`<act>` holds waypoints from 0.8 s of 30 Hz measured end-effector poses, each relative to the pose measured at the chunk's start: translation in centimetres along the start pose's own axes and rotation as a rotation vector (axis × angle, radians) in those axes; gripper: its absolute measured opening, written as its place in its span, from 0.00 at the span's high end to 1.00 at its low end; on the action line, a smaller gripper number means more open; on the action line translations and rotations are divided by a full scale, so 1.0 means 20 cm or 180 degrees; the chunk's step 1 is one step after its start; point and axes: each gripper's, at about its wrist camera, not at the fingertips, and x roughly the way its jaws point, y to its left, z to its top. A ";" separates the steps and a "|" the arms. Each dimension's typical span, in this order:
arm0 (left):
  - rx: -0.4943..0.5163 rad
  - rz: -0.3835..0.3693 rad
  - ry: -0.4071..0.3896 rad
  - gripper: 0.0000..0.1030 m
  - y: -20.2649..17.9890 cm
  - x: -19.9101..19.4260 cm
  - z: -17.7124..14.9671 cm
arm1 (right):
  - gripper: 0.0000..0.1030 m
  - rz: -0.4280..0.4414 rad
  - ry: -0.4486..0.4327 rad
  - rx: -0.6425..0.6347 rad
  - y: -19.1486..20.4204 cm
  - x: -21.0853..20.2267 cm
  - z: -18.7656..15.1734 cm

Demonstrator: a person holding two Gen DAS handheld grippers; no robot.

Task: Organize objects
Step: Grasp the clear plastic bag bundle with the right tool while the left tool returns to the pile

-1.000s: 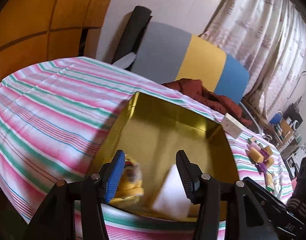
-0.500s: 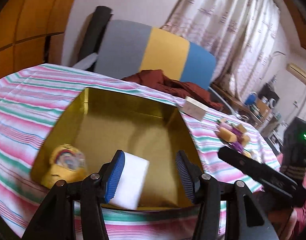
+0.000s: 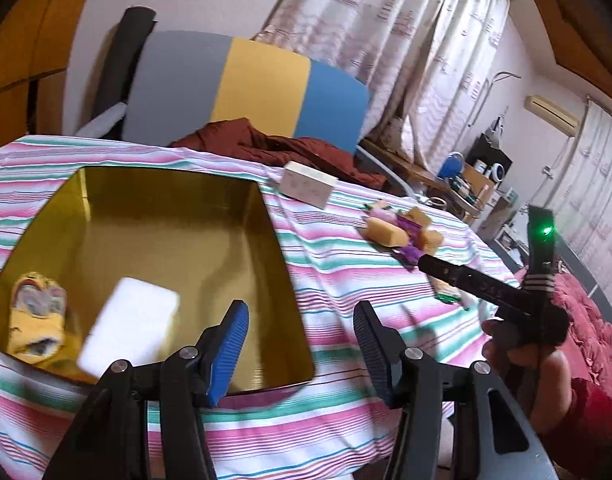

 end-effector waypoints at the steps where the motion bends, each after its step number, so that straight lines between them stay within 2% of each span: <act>1: 0.0011 -0.0048 0.0015 0.46 -0.03 0.01 0.00 | 0.12 -0.0054 -0.0008 0.0001 -0.04 0.00 0.00; 5: 0.0114 -0.0152 0.0104 0.46 -0.14 0.07 -0.01 | 0.12 -0.0354 -0.0087 0.0065 -0.26 -0.03 0.02; 10: 0.0189 -0.0314 0.0247 0.41 -0.26 0.13 -0.04 | 0.12 -0.0880 -0.0313 0.0330 -0.58 -0.08 0.06; 13: 0.0202 -0.0414 0.0357 0.40 -0.32 0.17 -0.05 | 0.13 -0.1097 -0.0354 0.0521 -0.78 -0.09 0.07; 17: 0.0233 -0.0453 0.0463 0.40 -0.38 0.23 -0.07 | 0.24 -0.1165 -0.0261 0.0624 -0.94 -0.04 0.07; 19: 0.0251 -0.0460 0.0519 0.40 -0.41 0.26 -0.07 | 0.31 -0.1178 -0.0186 0.0520 -0.98 0.00 0.07; 24: 0.0311 -0.0490 0.0622 0.40 -0.47 0.33 -0.06 | 0.40 -0.1147 -0.0095 0.0364 -1.03 0.09 0.06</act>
